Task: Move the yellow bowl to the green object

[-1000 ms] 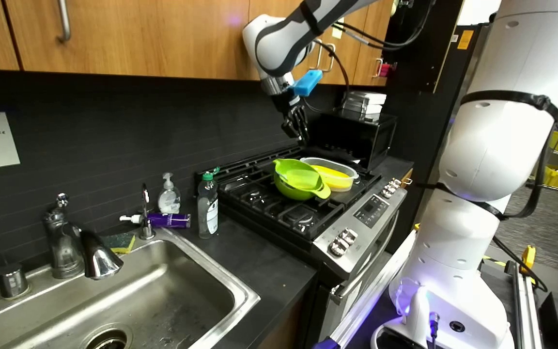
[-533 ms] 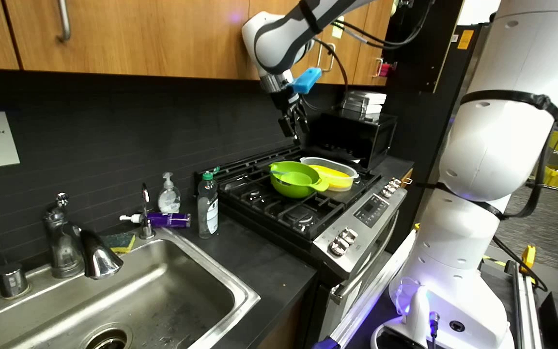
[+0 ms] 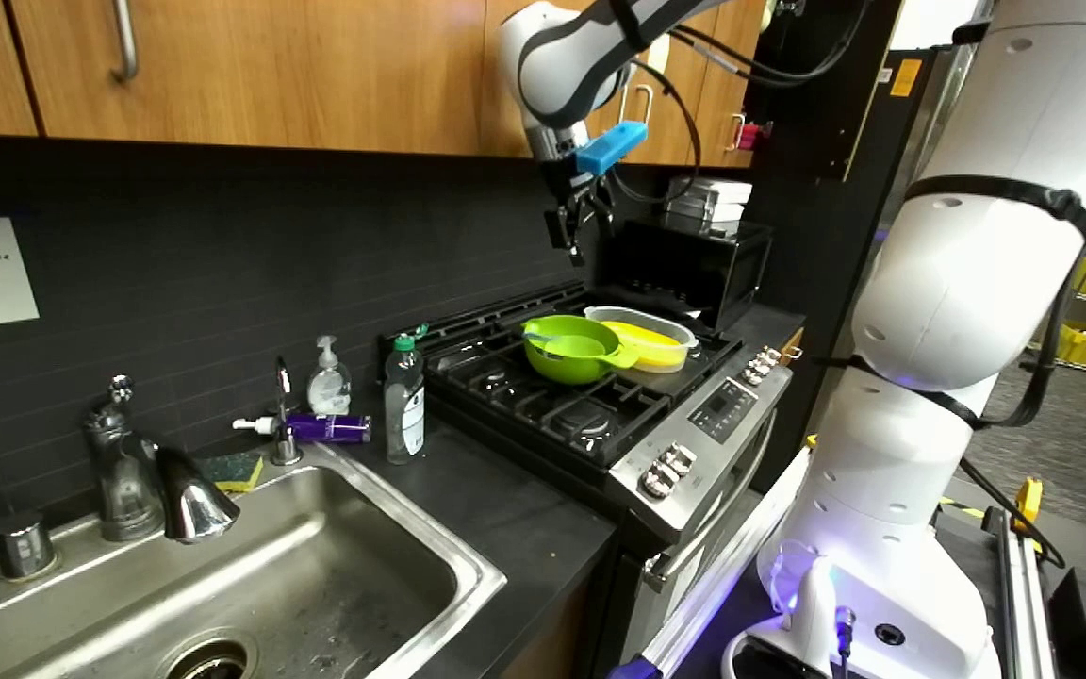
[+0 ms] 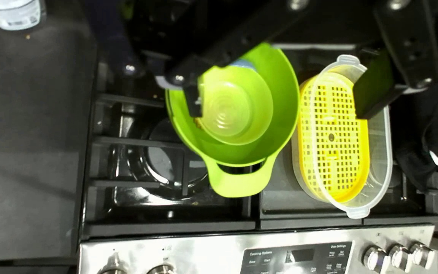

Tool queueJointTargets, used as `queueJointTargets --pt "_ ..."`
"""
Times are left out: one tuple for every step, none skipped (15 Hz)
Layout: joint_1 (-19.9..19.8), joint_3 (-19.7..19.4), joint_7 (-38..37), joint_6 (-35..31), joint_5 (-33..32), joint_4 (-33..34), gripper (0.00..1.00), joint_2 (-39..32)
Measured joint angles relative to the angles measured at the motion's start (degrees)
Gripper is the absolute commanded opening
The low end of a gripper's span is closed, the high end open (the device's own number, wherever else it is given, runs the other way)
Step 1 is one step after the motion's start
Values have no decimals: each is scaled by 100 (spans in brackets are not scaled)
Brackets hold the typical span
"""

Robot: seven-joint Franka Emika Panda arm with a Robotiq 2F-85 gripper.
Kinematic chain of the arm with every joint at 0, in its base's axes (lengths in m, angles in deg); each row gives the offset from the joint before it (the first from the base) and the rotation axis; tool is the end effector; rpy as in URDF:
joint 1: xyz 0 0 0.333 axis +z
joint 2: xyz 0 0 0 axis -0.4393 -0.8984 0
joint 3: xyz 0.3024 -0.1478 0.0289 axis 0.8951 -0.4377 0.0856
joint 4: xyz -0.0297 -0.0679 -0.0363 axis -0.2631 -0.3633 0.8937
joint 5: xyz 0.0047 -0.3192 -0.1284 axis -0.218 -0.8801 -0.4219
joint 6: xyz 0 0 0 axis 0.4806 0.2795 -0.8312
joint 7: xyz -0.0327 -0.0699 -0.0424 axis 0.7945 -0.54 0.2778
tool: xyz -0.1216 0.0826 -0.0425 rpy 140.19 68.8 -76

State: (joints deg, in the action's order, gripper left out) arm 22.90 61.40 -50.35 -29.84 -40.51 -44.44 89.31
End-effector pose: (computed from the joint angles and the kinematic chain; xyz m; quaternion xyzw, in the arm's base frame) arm 0.4387 -0.0948 0.4147 0.9728 0.0146 -0.1051 0.2059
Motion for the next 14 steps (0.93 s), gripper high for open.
queueJointTargets --pt "-62 -68 -118 -59 20 -78 100 158" --pt "-138 -143 -223 -120 56 -171 100 327" --pt "-222 -221 -316 -181 106 -262 100 487" --pt "-316 -303 -402 -245 158 -357 100 640" --pt "-416 -388 -482 -328 226 -455 100 780" --pt "-513 -474 -561 -410 306 -542 100 897" --pt "-605 -552 -652 -485 401 -614 100 981" --pt "-694 -622 -761 -549 498 -668 100 1033" --pt "-779 -685 -883 -609 592 -707 100 1051" --pt "-864 -741 -1031 -684 688 -737 100 1044" --pt "-938 -786 -1191 -764 785 -757 100 1024" --pt "-996 -824 -1343 -855 908 -765 100 994" --pt "-1040 -858 -1490 -972 1061 -767 100 959" --pt "-1073 -881 -1632 -1094 1233 -769 100 929"
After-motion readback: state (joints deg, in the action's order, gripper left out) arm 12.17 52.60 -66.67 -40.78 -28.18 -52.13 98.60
